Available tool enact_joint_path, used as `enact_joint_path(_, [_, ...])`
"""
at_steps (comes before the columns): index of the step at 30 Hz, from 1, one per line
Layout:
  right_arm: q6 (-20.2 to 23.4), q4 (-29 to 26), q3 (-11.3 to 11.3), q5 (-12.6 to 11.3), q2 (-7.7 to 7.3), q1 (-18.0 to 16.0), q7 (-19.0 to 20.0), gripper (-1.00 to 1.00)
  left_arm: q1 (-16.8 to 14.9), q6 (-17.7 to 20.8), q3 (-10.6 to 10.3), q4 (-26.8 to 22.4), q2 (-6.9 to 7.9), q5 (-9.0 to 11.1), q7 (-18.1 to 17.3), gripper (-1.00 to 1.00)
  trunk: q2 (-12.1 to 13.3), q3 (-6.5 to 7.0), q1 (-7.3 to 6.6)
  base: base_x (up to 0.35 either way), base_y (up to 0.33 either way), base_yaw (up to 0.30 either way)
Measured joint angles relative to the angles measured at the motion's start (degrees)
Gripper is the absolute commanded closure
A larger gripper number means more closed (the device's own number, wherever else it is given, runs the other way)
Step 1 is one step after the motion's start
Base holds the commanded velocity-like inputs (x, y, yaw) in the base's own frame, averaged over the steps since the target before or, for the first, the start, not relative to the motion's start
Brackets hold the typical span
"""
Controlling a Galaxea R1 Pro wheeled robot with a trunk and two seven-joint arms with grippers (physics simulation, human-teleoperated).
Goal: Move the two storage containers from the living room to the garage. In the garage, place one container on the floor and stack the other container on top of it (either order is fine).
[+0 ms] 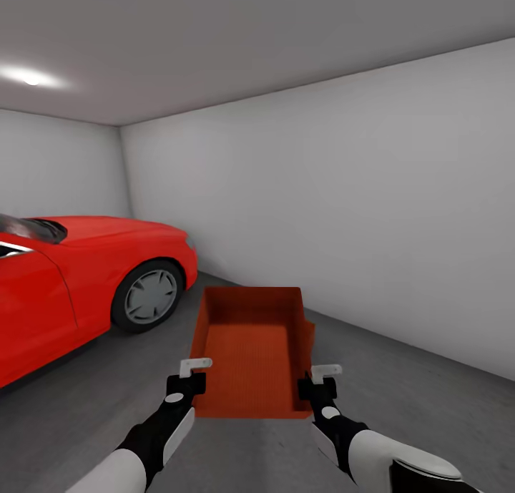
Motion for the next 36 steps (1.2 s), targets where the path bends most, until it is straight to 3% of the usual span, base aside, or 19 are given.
enact_joint_path(21, [0.0,0.0,0.0,0.1,0.02,0.0,-0.1,1.00,0.0,0.0,0.0,0.0,0.00,0.0,0.0,1.00,0.0,0.00,0.00,0.299,0.221,-0.008])
enact_joint_path(36, [-0.1,0.0,-0.1,0.2,0.01,0.0,-0.2,1.00,0.0,0.0,0.1,0.0,0.00,-0.1,0.0,1.00,0.0,0.00,0.00,0.298,0.221,-0.265])
